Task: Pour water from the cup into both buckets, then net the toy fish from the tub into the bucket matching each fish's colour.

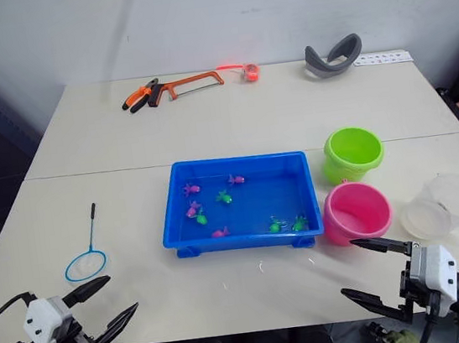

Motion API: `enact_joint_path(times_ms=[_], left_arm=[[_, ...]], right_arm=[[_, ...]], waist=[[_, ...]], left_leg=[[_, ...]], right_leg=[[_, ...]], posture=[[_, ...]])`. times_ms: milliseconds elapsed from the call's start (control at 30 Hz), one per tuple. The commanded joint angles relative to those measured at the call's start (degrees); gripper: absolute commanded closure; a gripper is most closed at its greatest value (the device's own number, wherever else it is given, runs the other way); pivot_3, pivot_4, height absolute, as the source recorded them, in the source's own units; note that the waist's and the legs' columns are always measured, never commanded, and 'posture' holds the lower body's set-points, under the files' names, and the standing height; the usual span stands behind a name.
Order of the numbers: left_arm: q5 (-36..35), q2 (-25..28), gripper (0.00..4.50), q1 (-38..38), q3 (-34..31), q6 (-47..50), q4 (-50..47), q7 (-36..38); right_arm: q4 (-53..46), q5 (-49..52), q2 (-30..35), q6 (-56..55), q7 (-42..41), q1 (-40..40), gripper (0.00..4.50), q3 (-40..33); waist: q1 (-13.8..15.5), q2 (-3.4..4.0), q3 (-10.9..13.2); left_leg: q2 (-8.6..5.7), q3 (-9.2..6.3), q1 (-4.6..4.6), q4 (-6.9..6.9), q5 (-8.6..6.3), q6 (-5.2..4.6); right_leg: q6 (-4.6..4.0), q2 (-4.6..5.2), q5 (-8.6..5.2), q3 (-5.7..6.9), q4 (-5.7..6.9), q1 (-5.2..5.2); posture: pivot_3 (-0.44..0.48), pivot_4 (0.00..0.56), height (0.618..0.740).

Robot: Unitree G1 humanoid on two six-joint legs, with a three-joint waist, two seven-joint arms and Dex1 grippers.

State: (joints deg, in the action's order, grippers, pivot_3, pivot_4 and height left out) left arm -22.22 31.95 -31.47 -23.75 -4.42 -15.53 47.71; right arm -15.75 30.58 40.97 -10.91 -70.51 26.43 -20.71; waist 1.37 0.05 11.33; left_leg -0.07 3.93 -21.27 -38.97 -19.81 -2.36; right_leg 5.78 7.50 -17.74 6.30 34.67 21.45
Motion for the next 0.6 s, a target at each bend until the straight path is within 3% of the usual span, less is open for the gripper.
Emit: enact_joint_path(times_ms=[33,133,233,400,600], left_arm=[[-6.32,3.82,0.0,-0.23,-0.95,4.15,-5.42,3.77],[-21.01,10.65,0.0,4.28,1.26,17.21,-14.08,8.41],[-26.04,12.98,0.0,10.44,3.19,22.72,-16.77,7.16],[-30.17,12.11,0.0,24.0,9.91,28.89,-18.17,4.75],[-27.16,8.4,0.0,36.95,18.46,30.99,-15.98,4.45]], right_arm=[[-2.6,1.15,-1.73,1.04,2.54,2.0,0.03,-1.22],[-8.63,3.2,-5.6,3.86,8.67,8.78,0.03,-5.27],[-12.34,4.48,-10.26,4.97,14.65,14.11,0.03,-9.7],[-15.66,6.7,-21.2,5.25,25.44,21.59,0.03,-16.41],[-14.35,6.44,-34.04,4.17,36.95,25.26,0.03,-19.68]], waist=[[0.09,-0.01,0.0],[1.1,0.11,0.01],[1.01,0.77,-0.35],[0.23,0.88,-0.46],[-0.23,0.83,-0.54]], left_leg=[[0.0,0.0,0.0,0.0,0.0,0.0],[0.03,-0.25,-0.08,0.0,0.04,0.11],[-0.09,-0.23,-0.05,0.0,-0.08,0.35],[-0.09,-0.16,0.06,0.11,0.13,0.21],[-0.17,-0.01,0.28,0.8,0.39,0.65]], right_leg=[[0.0,0.0,0.0,0.0,0.0,0.0],[-0.11,-0.01,-0.06,0.08,0.06,0.02],[-0.11,0.01,-0.06,-0.21,0.02,-0.05],[-0.07,-0.11,-0.05,-0.22,0.14,-0.06],[-0.06,-0.15,-0.05,-0.34,0.17,0.09]], posture=[[0.0,0.15,0.74],[0.0,0.15,0.74],[0.0,0.15,0.74],[0.0,0.15,0.74],[0.0,0.15,0.74]])
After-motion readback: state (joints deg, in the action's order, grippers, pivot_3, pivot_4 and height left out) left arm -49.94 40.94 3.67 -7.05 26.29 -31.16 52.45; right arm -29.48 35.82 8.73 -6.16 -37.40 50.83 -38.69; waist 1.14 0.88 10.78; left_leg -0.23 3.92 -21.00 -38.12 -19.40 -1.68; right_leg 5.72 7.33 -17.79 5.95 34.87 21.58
